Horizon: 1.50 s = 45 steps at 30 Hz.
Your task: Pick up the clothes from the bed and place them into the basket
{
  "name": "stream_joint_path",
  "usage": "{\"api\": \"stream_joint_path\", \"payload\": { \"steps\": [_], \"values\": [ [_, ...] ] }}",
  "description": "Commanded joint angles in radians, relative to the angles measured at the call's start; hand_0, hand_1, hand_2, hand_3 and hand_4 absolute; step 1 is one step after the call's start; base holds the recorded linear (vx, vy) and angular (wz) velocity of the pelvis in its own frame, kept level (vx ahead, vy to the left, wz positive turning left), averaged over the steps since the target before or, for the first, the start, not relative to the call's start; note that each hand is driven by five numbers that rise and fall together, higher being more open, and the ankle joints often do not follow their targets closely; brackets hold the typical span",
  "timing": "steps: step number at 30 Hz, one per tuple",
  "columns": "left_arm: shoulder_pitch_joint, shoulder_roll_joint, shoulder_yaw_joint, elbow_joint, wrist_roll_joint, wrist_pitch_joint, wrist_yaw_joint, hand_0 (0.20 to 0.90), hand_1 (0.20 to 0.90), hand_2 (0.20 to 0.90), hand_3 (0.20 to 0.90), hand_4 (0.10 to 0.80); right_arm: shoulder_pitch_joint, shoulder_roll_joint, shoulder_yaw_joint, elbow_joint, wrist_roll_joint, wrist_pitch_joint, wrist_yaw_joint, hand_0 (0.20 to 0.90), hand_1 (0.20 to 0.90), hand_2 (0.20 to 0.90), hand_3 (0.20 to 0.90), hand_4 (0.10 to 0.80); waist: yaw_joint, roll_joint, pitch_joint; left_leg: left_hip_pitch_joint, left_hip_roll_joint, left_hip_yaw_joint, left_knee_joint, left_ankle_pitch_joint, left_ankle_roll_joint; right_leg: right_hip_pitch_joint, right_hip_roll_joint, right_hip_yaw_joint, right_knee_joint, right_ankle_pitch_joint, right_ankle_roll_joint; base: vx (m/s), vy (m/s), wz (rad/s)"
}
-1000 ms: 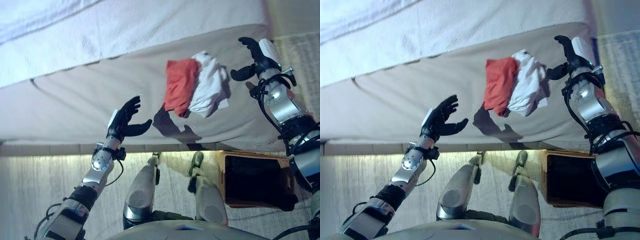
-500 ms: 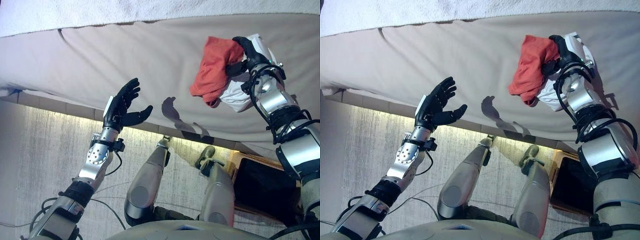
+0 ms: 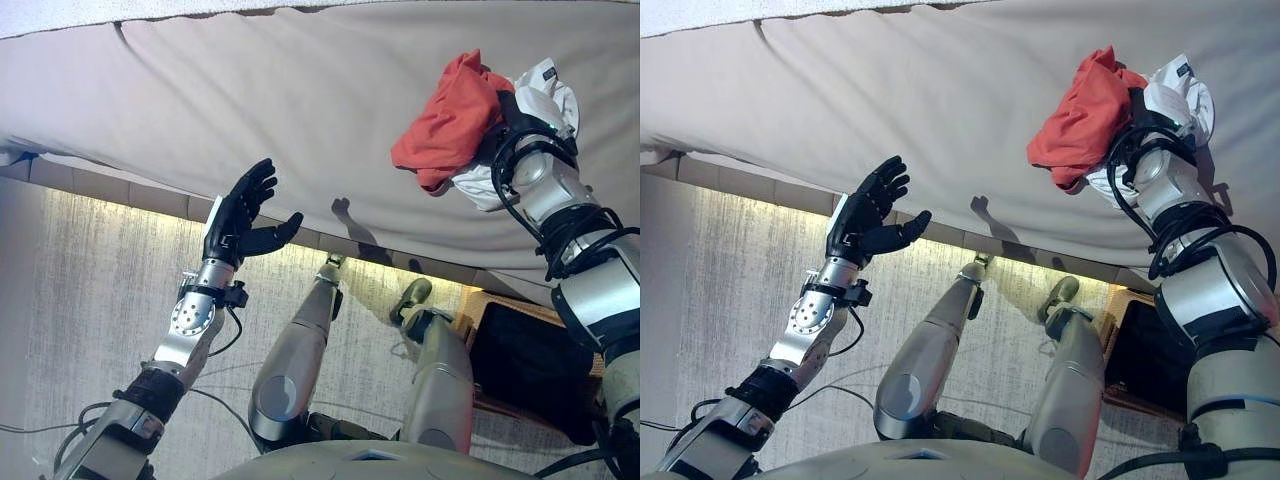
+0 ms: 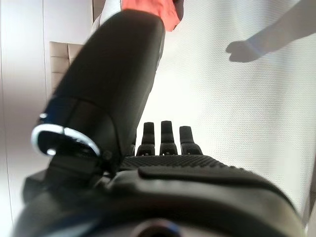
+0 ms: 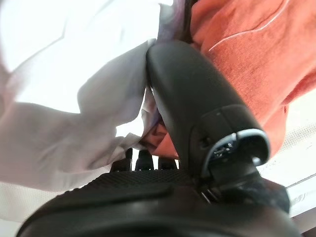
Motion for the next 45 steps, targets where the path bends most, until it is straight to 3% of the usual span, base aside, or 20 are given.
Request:
{"api": "stream_joint_path", "payload": {
  "steps": [1,6,12,26,35,36,37,45],
  "values": [
    [0.003,0.030,0.018,-0.142,-0.027,-0.126,-0.003,0.900,0.900,0.900,0.900,0.800,-0.023,-0.113,0.077,0.009,-0.017,-0.069,-0.026,0.900,0.900,0.900,0.900,0.800,-0.004,-0.009,-0.033,0.034,-0.023,0.051,0.122,-0.179,0.036,0.108,0.101,-0.049,-0.069,0.006,-0.053,0.009,0.015,-0.13],
    [0.009,0.018,0.010,-0.143,-0.009,-0.113,0.009,0.900,0.900,0.900,0.900,0.800,-0.051,-0.109,0.085,-0.096,0.052,-0.185,-0.015,0.900,0.900,0.900,0.900,0.800,-0.002,-0.013,-0.033,0.056,-0.024,0.047,0.121,-0.183,0.033,0.129,0.102,-0.047,-0.068,-0.004,-0.059,0.014,0.023,-0.07],
    [0.021,0.004,0.003,-0.125,-0.007,-0.116,-0.001,0.900,0.900,0.900,0.900,0.800,-0.087,-0.071,0.058,-0.182,0.096,-0.218,0.033,0.900,0.900,0.900,0.900,0.800,0.009,-0.009,-0.033,0.079,-0.031,0.029,0.110,-0.181,0.028,0.149,0.098,-0.046,-0.060,-0.017,-0.068,0.034,0.045,-0.01],
    [0.033,0.015,0.003,-0.178,-0.012,-0.105,0.015,0.900,0.900,0.900,0.900,0.800,-0.188,-0.016,0.143,-0.115,-0.008,-0.057,0.200,0.900,0.900,0.900,0.900,0.800,0.060,-0.007,-0.033,-0.022,-0.054,-0.006,0.137,-0.174,0.042,0.044,0.088,-0.072,-0.002,-0.025,-0.071,0.024,0.006,0.11],
    [0.044,0.024,-0.007,-0.188,-0.023,-0.116,0.007,0.900,0.900,0.900,0.900,0.800,-0.169,0.005,0.127,-0.063,0.130,-0.109,0.185,0.900,0.900,0.900,0.900,0.800,0.073,0.013,-0.033,-0.075,-0.063,-0.015,0.139,-0.168,0.053,-0.012,0.087,-0.072,0.001,-0.016,-0.070,0.008,-0.006,0.05],
    [0.046,0.022,-0.008,-0.188,-0.023,-0.117,0.004,0.900,0.900,0.900,0.900,0.800,-0.165,0.011,0.114,-0.062,0.152,-0.122,0.182,0.651,0.651,0.651,0.609,0.509,0.074,0.016,-0.033,-0.079,-0.064,-0.015,0.141,-0.169,0.054,-0.017,0.086,-0.071,0.003,-0.016,-0.070,0.000,0.000,0.00],
    [0.045,0.021,-0.010,-0.186,-0.024,-0.118,0.002,0.900,0.900,0.900,0.900,0.800,-0.161,0.016,0.100,-0.061,0.175,-0.136,0.175,0.300,0.300,0.300,0.200,0.100,0.074,0.018,-0.033,-0.081,-0.066,-0.016,0.142,-0.169,0.054,-0.019,0.086,-0.071,0.002,-0.015,-0.070,0.000,0.000,0.00],
    [0.043,0.023,-0.011,-0.185,-0.020,-0.118,-0.007,0.900,0.900,0.900,0.900,0.800,-0.120,0.027,0.022,-0.071,0.188,-0.207,0.114,0.300,0.300,0.300,0.200,0.100,0.070,0.011,-0.033,-0.039,-0.069,-0.007,0.132,-0.185,0.060,0.019,0.082,-0.080,-0.024,-0.008,-0.062,0.000,0.000,0.00]
  ]
}}
